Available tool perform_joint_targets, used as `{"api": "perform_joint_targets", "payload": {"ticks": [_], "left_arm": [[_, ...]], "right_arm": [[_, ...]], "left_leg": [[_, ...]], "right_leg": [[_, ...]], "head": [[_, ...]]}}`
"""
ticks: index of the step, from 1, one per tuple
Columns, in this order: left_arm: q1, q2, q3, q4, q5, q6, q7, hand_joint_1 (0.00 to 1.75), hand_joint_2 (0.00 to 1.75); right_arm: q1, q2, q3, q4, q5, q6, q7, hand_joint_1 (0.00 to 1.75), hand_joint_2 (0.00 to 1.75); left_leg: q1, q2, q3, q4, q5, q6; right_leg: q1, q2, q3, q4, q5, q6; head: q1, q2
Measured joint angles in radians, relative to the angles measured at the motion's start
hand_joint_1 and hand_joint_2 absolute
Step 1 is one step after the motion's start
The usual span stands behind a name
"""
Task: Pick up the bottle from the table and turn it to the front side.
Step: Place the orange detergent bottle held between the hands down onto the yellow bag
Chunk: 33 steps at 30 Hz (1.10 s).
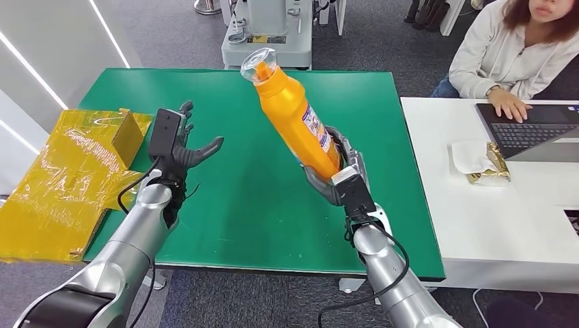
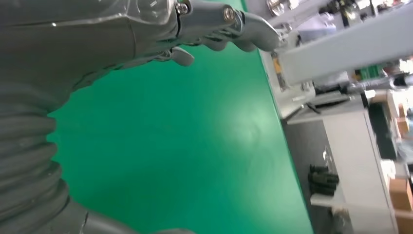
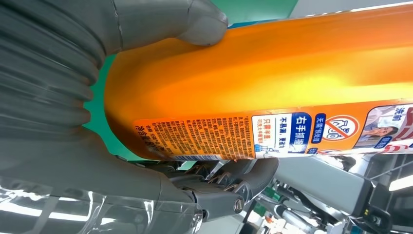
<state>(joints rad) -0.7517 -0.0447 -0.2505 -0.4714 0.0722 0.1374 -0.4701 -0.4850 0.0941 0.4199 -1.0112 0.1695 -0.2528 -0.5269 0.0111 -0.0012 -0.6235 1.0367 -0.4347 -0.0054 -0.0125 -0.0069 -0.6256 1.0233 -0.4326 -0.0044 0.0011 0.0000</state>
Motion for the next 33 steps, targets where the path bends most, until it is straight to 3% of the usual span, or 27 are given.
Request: {"api": "perform_joint_targets", "payload": {"ticks": [11,17,26,33], "left_arm": [[0.031,0.043,0.067,0.000,0.006,-0.071,-0.013,0.00,1.75],[0.093,0.060,0.071,-0.118,0.050,-0.262,0.042,0.00,1.75],[0.147,0.099,0.071,-0.228,0.128,-0.396,0.064,0.00,1.75],[0.187,0.112,0.069,-0.319,0.274,-0.607,0.135,0.00,1.75]], "right_arm": [[0.012,-0.038,-0.026,-0.021,-0.054,-0.026,0.014,1.75,1.75],[-0.006,-0.073,-0.056,0.023,-0.087,-0.023,-0.016,1.75,1.75],[0.001,-0.104,-0.065,0.043,-0.090,-0.028,-0.019,1.75,1.75],[0.060,-0.129,-0.085,0.018,-0.090,-0.044,-0.020,1.75,1.75]], "left_leg": [[0.000,0.000,0.000,0.000,0.000,0.000],[0.000,0.000,-0.001,0.000,0.000,0.000],[0.000,0.000,-0.001,0.000,0.000,0.000],[0.000,0.000,-0.001,0.000,0.000,0.000]], "right_leg": [[0.000,0.000,0.000,0.000,0.000,0.000],[0.000,0.000,0.000,0.000,0.000,0.000],[0.000,0.000,-0.001,0.000,0.000,0.000],[0.000,0.000,-0.001,0.000,0.000,0.000]], "head": [[0.000,0.000],[0.000,0.000],[0.000,0.000],[0.000,0.000]]}}
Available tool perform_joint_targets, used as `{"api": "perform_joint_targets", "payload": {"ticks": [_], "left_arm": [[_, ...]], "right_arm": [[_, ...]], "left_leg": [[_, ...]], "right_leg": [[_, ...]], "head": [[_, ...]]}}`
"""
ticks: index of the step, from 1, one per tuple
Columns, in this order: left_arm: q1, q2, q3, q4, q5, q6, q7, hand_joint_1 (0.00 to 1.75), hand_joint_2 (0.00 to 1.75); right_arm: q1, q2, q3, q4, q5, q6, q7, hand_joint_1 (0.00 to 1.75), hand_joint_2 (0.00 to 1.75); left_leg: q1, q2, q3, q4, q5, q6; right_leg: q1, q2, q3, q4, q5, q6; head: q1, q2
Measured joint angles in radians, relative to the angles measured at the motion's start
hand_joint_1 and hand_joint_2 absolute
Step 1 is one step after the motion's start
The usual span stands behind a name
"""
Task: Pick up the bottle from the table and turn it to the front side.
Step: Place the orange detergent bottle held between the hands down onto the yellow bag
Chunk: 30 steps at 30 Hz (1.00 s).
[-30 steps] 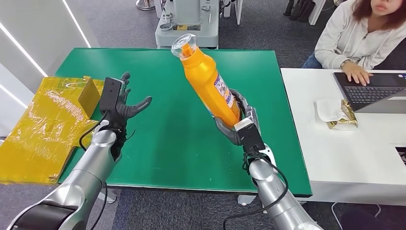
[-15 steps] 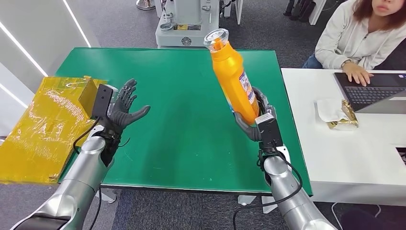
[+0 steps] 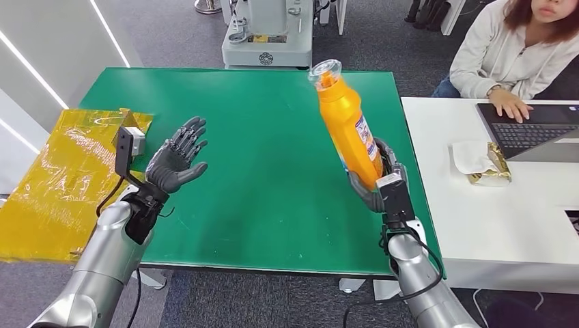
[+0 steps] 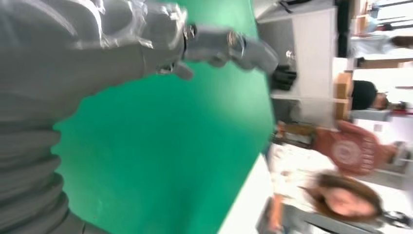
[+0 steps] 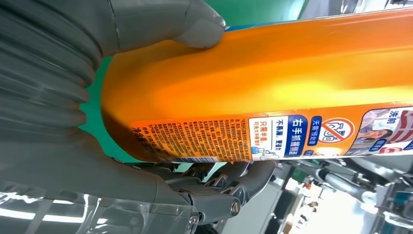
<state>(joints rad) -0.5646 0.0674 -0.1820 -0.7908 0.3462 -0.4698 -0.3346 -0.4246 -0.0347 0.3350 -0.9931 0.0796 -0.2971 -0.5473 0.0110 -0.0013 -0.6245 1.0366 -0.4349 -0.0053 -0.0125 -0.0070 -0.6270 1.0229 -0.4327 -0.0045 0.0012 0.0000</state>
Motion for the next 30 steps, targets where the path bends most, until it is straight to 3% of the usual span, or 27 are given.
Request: {"api": "perform_joint_targets", "payload": {"ticks": [5,16,23,30], "left_arm": [[-0.012,-0.010,-0.020,-0.030,0.034,0.006,0.014,0.00,1.75],[-0.125,-0.119,-0.074,0.005,0.114,-0.019,0.056,0.00,1.75],[-0.160,-0.177,-0.103,0.031,0.099,0.085,0.039,0.00,1.75],[-0.168,-0.202,-0.116,0.061,0.099,0.098,0.025,0.00,1.75]], "right_arm": [[0.023,-0.006,-0.005,-0.014,0.000,-0.002,0.000,1.75,1.75],[0.025,0.027,-0.001,-0.018,0.024,-0.020,0.010,1.75,1.75],[0.010,0.049,0.000,-0.009,0.035,-0.011,0.011,1.75,1.75],[-0.016,0.074,0.006,0.014,0.042,0.001,0.011,1.75,1.75]], "left_leg": [[0.000,0.000,0.000,0.000,0.000,0.000],[0.000,0.001,0.000,0.000,0.000,0.000],[0.000,0.001,-0.001,0.000,0.000,0.000],[0.000,0.001,-0.001,0.000,0.000,0.000]], "right_leg": [[0.000,0.000,0.000,0.000,0.000,0.000],[0.000,0.001,-0.001,0.000,0.001,0.000],[0.000,0.001,-0.001,0.000,0.001,0.000],[0.000,0.000,-0.001,0.000,0.001,0.000]], "head": [[0.000,0.000],[0.000,0.000],[0.000,0.000],[0.000,0.000]]}}
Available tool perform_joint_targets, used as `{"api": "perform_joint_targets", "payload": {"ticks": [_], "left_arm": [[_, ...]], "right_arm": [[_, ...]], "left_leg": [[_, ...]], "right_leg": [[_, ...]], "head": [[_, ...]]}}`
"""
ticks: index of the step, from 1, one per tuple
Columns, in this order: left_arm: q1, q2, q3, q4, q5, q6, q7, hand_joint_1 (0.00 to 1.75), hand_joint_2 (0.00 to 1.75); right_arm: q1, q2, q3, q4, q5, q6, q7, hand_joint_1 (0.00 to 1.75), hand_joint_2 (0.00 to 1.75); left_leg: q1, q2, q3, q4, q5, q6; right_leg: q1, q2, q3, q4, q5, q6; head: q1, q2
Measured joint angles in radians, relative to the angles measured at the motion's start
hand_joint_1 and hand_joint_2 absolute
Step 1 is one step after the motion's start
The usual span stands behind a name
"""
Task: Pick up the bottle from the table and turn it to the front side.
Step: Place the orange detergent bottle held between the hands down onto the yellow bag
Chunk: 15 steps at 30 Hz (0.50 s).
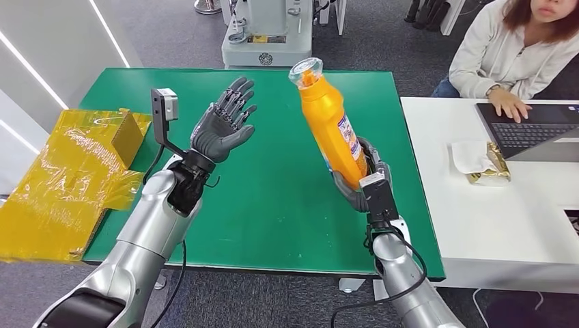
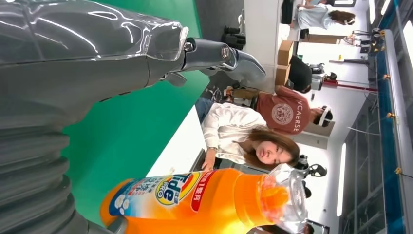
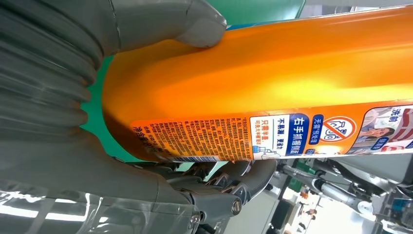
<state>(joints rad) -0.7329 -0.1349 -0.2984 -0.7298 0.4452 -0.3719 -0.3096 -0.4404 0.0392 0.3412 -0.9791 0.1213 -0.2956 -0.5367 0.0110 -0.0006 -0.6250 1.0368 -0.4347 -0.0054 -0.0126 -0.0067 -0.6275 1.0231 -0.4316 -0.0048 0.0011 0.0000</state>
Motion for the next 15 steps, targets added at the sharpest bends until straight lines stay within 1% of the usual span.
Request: {"api": "perform_joint_targets", "payload": {"ticks": [9,15], "left_arm": [[0.003,-0.033,-0.018,0.030,-0.012,0.009,0.000,0.00,1.75],[0.003,-0.045,-0.022,0.040,-0.016,0.003,0.002,0.00,1.75]], "right_arm": [[-0.028,0.037,0.010,0.032,0.016,0.003,0.012,1.75,1.75],[-0.040,0.047,0.015,0.051,0.020,0.002,0.019,1.75,1.75]], "left_leg": [[0.000,0.000,0.000,0.000,0.000,0.000],[0.000,0.000,0.000,0.000,0.000,0.000]], "right_leg": [[0.000,0.000,0.000,0.000,0.000,0.000],[0.000,0.000,0.000,0.000,0.000,0.000]], "head": [[0.000,0.000],[0.000,0.000]]}}
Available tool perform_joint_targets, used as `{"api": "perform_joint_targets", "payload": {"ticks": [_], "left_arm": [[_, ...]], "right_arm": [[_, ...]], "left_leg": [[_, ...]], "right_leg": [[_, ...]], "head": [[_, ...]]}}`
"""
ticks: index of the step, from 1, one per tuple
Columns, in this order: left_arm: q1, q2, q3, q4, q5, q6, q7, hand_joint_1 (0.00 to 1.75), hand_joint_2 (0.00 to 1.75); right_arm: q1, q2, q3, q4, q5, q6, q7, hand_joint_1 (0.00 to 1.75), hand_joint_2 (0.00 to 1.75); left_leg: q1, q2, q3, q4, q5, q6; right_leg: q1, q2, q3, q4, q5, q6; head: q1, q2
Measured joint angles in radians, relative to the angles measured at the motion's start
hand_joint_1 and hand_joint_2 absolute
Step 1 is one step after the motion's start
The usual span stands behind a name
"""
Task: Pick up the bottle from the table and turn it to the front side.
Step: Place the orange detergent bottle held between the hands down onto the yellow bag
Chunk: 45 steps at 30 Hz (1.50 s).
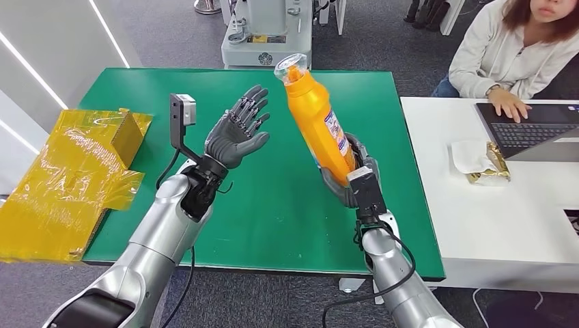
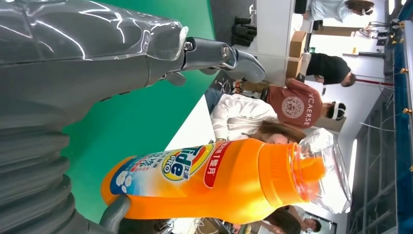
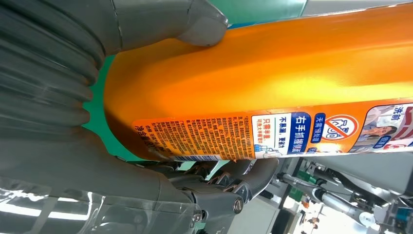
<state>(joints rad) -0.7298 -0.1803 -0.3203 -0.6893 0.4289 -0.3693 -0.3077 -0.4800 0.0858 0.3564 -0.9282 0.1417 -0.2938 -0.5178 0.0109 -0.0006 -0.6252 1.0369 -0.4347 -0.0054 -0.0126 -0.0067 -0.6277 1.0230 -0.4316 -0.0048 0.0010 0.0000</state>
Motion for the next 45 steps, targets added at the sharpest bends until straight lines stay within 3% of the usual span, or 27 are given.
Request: {"api": "perform_joint_targets", "payload": {"ticks": [7,14,24,34,37,42,45], "left_arm": [[-0.017,-0.072,-0.027,0.003,-0.018,-0.011,0.017,0.00,1.75],[-0.026,-0.094,-0.033,0.008,-0.027,-0.010,0.016,0.00,1.75],[-0.085,-0.131,-0.076,0.040,-0.092,0.076,-0.005,0.00,1.75],[-0.135,-0.129,-0.112,0.112,-0.294,0.361,-0.128,0.00,1.75],[-0.140,-0.122,-0.115,0.133,-0.329,0.394,-0.135,0.00,1.75],[-0.143,-0.100,-0.146,0.166,-0.482,0.547,-0.120,0.00,1.75],[-0.143,-0.086,-0.154,0.185,-0.497,0.538,-0.111,0.00,1.75]], "right_arm": [[-0.013,0.012,0.000,0.044,0.016,-0.010,0.010,1.75,1.75],[-0.027,0.016,-0.001,0.073,0.023,-0.011,0.000,1.75,1.75],[-0.042,0.034,-0.018,0.108,0.044,-0.011,-0.005,1.75,1.75],[-0.057,0.060,-0.019,0.148,0.088,-0.005,0.001,1.75,1.75],[-0.057,0.063,-0.019,0.159,0.088,-0.004,0.002,1.75,1.75],[-0.057,0.068,-0.019,0.175,0.092,0.004,0.007,1.75,1.75],[-0.056,0.068,-0.019,0.183,0.099,0.005,0.011,1.75,1.75]], "left_leg": [[0.000,-0.001,-0.001,0.000,0.000,0.000],[0.000,0.000,-0.001,0.000,0.000,0.000],[0.000,0.000,-0.001,0.000,0.000,0.000],[0.000,0.000,-0.001,0.000,0.000,0.000],[0.000,0.000,-0.001,0.000,0.000,0.000],[0.000,-0.001,-0.001,0.000,0.000,0.000],[0.000,-0.001,-0.001,0.000,0.000,0.000]], "right_leg": [[0.000,-0.001,0.000,0.000,0.000,0.000],[0.000,0.000,-0.001,0.000,0.000,0.000],[0.000,0.000,-0.001,0.000,0.000,0.000],[0.000,0.000,-0.001,0.000,0.000,0.000],[0.000,0.000,-0.001,0.000,0.000,0.000],[0.000,-0.001,-0.001,0.000,0.000,0.000],[0.000,-0.001,-0.001,0.000,0.000,0.000]], "head": [[0.000,0.000],[0.000,0.000],[0.000,0.000],[0.000,0.000],[0.000,0.000],[0.000,0.000],[0.000,0.000]]}}
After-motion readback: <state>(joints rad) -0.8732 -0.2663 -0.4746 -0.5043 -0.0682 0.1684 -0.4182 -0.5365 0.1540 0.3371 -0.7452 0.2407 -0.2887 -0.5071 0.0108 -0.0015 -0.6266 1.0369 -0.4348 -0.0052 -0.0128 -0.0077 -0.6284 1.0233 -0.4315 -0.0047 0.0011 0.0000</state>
